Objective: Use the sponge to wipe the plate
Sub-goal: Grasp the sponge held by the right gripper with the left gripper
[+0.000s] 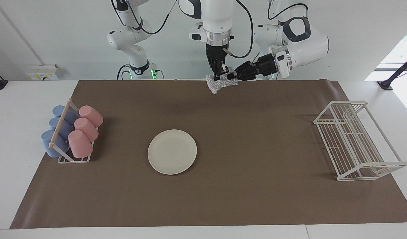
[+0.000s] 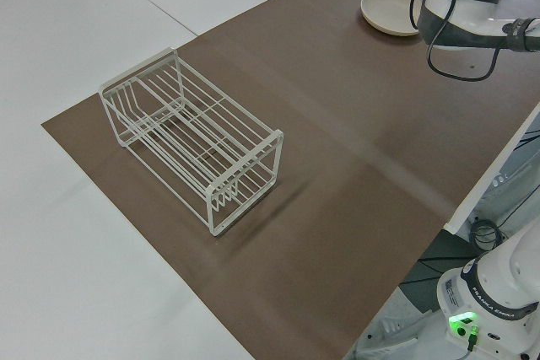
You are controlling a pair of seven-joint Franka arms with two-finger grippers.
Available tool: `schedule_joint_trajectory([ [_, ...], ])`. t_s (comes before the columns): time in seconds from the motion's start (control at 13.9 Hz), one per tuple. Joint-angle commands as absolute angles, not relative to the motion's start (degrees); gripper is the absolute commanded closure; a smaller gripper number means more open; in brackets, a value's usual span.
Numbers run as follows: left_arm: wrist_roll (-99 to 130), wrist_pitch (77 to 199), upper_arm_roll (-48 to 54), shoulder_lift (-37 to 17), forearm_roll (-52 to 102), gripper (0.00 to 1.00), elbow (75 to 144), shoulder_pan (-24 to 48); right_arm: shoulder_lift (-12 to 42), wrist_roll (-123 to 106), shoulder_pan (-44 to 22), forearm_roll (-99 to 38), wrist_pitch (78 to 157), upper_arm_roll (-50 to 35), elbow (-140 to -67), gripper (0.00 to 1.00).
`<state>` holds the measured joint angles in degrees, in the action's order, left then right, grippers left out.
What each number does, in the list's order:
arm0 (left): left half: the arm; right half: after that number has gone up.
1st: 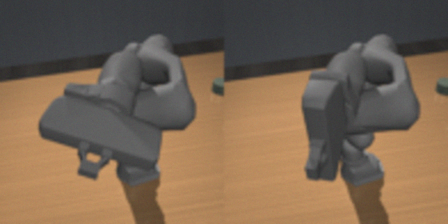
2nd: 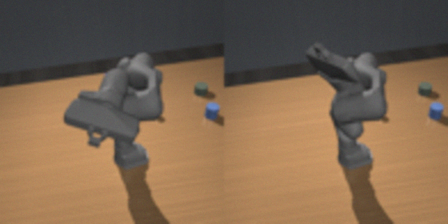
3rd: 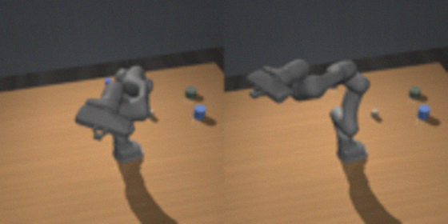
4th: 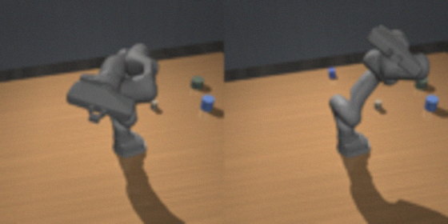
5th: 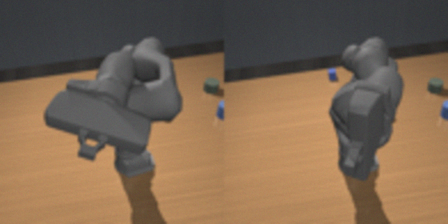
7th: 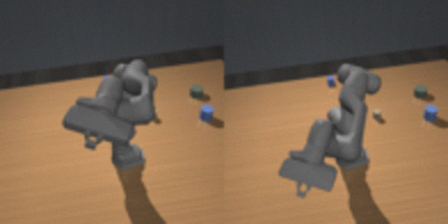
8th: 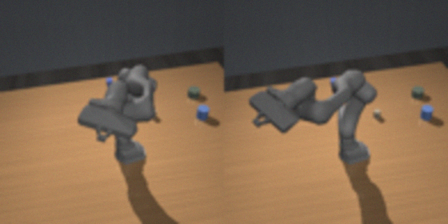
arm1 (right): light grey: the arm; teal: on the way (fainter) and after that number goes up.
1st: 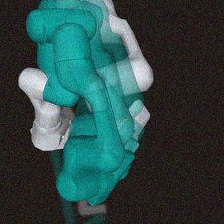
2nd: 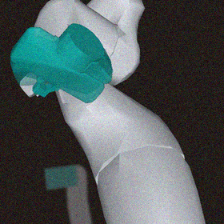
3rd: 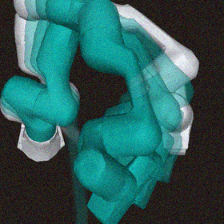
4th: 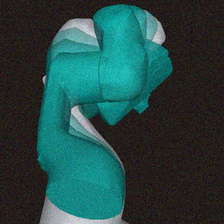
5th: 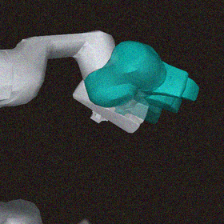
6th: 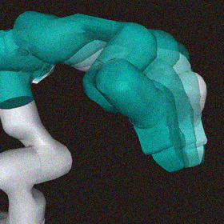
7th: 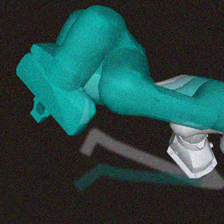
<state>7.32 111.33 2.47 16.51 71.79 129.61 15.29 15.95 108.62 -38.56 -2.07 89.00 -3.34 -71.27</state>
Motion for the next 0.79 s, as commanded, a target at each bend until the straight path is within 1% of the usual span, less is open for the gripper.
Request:
schedule_joint_trajectory([
  [0.0,8.3,112.6,1.8,18.0,72.6,1.0,131.4,16.5,16.7,109.0,-38.1,-0.4,89.3,-3.8,-69.9,1.0],
  [0.07,8.3,112.4,1.8,18.0,72.6,1.0,131.4,16.5,16.5,107.6,-38.1,-0.5,89.0,-3.9,-69.9,0.87],
  [0.14,8.3,112.3,1.7,18.1,72.6,1.0,131.3,16.4,16.2,104.2,-38.1,-1.0,88.5,-3.9,-70.0,0.71],
  [0.22,8.3,112.3,1.7,18.0,72.6,1.0,131.4,16.3,15.4,99.7,-37.7,-1.4,88.4,-3.8,-70.6,0.26],
  [0.29,8.3,112.3,1.7,18.1,72.6,1.0,131.4,16.2,14.8,98.1,-37.4,-1.4,88.5,-3.6,-71.9,0.0],
  [0.5,8.6,112.3,1.5,18.0,72.6,1.0,131.3,15.8,13.5,97.6,-36.1,-1.4,88.8,-3.6,-72.9,0.0],
  [0.72,9.3,115.3,1.4,17.5,71.8,1.0,131.0,15.6,12.5,92.7,-34.1,-1.5,88.6,-3.6,-73.1,0.0],
])
